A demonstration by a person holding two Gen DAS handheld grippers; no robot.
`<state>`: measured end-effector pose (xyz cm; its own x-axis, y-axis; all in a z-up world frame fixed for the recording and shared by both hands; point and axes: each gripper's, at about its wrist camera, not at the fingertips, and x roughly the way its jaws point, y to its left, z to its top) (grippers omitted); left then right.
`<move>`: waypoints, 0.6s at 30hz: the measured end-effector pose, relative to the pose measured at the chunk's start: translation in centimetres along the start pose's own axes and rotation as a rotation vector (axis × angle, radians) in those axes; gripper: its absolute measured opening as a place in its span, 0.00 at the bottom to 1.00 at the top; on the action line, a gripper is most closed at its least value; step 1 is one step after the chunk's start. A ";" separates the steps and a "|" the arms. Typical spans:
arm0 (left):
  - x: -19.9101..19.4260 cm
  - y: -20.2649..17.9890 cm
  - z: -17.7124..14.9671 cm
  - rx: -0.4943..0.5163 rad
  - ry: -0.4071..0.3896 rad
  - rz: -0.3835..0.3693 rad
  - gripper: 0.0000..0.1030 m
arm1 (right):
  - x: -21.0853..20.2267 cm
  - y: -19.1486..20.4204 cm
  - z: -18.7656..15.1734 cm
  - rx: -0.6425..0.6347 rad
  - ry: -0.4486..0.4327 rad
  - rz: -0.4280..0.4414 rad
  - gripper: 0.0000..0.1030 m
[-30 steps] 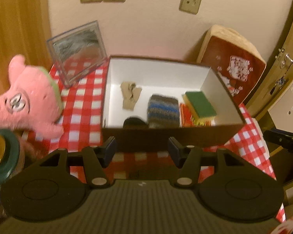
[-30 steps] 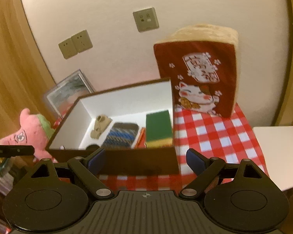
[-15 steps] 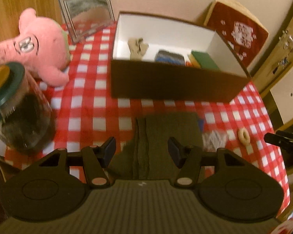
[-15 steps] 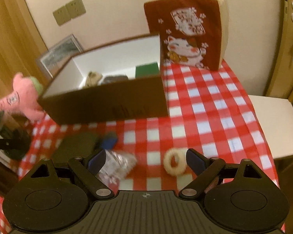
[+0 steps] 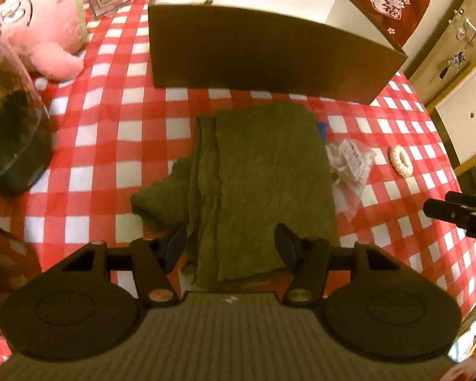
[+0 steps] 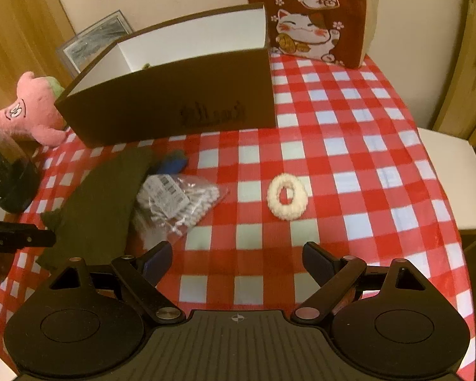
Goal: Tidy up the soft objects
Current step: 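Move right tool toward white fluffy ring while left tool approaches grey cloth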
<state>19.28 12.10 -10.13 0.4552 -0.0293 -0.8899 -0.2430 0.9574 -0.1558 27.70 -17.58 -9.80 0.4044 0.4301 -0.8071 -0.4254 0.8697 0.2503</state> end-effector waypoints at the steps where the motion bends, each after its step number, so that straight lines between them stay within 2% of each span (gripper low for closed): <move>1: 0.3 0.2 -0.1 -0.009 0.002 -0.004 0.57 | 0.1 -0.1 -0.1 0.003 0.005 -0.001 0.86; 6: 1.4 1.7 -0.5 -0.084 0.008 -0.056 0.61 | 0.4 -0.8 -0.6 0.018 0.023 -0.013 0.86; 10: 2.1 2.1 -0.5 -0.121 0.008 -0.067 0.61 | 0.8 -1.3 -0.6 0.030 0.035 -0.020 0.86; 15: 1.5 1.7 -0.1 -0.126 -0.023 -0.134 0.57 | 1.0 -1.6 -0.6 0.044 0.042 -0.015 0.86; 18: 2.0 1.2 0.2 -0.109 -0.018 -0.101 0.55 | 1.2 -1.9 -0.6 0.048 0.046 -0.016 0.86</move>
<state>20.01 13.23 -12.01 0.4970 -0.1176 -0.8598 -0.2866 0.9129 -0.2906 28.52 -18.80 -11.59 0.3722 0.4055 -0.8349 -0.3793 0.8874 0.2619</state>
